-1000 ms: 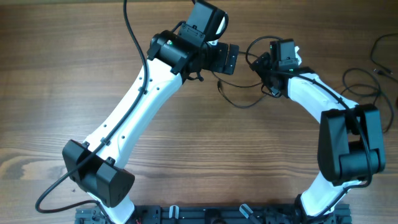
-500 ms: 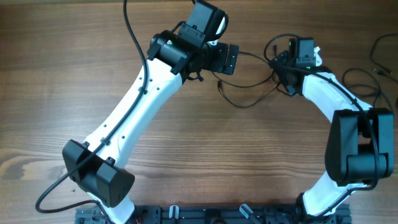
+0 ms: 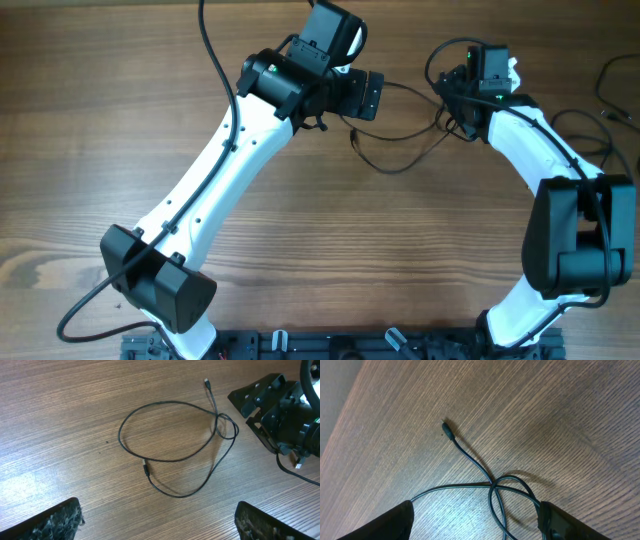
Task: Untangle cables
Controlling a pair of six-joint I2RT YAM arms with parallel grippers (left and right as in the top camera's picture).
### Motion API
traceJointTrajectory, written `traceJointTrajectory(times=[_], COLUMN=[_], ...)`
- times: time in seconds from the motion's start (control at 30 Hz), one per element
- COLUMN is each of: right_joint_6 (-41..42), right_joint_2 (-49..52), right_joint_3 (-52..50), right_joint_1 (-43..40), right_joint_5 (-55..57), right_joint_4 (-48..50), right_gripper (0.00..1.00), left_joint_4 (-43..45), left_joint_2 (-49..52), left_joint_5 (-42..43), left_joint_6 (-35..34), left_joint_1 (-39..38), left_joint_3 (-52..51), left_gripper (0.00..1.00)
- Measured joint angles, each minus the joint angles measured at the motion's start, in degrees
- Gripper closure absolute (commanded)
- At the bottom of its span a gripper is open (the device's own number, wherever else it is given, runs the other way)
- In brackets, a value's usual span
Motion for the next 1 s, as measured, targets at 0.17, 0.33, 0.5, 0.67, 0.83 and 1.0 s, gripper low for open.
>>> traceJointTrajectory(times=[0.17, 0.33, 0.5, 0.67, 0.83, 1.0], right_joint_6=[0.0, 0.0, 0.7, 0.9, 0.9, 1.4], right_joint_2=[1.4, 3.2, 3.3, 3.3, 4.1, 7.3], right_joint_3=[0.0, 0.0, 0.0, -0.3, -1.1, -1.1], right_joint_1=[0.9, 2.3, 2.4, 2.8, 4.1, 4.9], right_joint_5=[0.0, -2.0, -3.0, -3.0, -3.0, -2.5], right_joint_4=[0.1, 5.1, 2.6, 1.8, 3.5, 5.7], right_gripper=[0.19, 0.21, 0.2, 0.19, 0.2, 0.85], left_joint_4=[0.0, -0.1, -0.4, -0.4, -0.6, -1.0], left_joint_2=[0.0, 0.0, 0.0, 0.2, 2.5, 3.6], left_joint_5=[0.0, 0.0, 0.0, 0.0, 0.0, 0.0], left_joint_6=[0.0, 0.0, 0.0, 0.0, 0.0, 0.3], left_joint_1=[0.0, 0.0, 0.0, 0.0, 0.0, 0.0], left_joint_3=[0.0, 0.0, 0.0, 0.0, 0.0, 0.0], left_gripper=[0.0, 0.0, 0.0, 0.0, 0.0, 0.0])
